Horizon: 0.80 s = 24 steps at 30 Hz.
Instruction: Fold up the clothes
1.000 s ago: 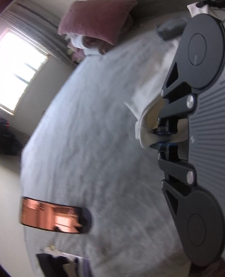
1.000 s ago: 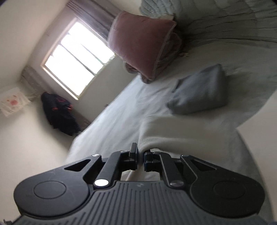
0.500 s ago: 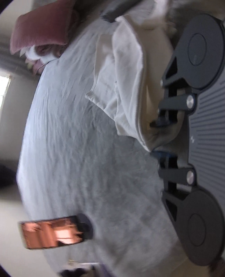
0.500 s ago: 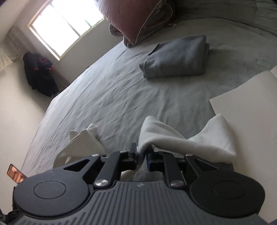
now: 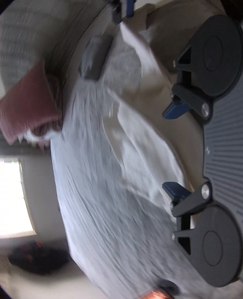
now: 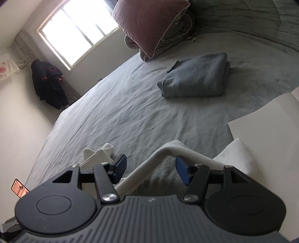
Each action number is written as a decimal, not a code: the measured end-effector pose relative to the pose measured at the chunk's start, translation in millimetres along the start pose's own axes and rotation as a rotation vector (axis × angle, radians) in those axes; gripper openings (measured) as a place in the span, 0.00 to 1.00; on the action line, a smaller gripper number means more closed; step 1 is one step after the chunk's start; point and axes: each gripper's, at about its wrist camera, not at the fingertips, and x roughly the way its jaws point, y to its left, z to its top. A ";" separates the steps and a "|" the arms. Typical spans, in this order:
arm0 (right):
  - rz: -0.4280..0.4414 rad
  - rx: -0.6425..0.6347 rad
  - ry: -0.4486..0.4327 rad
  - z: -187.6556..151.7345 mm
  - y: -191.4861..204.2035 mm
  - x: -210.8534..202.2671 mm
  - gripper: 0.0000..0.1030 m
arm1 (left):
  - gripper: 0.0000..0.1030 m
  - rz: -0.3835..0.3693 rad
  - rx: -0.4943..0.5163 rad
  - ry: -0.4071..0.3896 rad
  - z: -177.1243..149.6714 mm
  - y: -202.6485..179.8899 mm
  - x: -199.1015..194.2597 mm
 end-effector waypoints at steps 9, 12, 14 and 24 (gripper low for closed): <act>0.002 -0.050 0.023 -3.3 17.0 14.3 0.63 | 0.44 0.060 0.148 -0.062 23.6 -43.2 42.8; -0.006 -0.084 0.002 -2.7 28.6 18.1 0.63 | 0.15 0.057 0.107 -0.073 28.9 -37.0 46.6; -0.004 -0.116 -0.020 -1.4 38.8 19.9 0.63 | 0.11 0.066 0.053 -0.087 31.0 -26.7 43.9; 0.058 -0.193 -0.009 -4.5 86.3 50.4 0.63 | 0.07 0.268 -0.118 -0.165 19.5 62.5 -2.7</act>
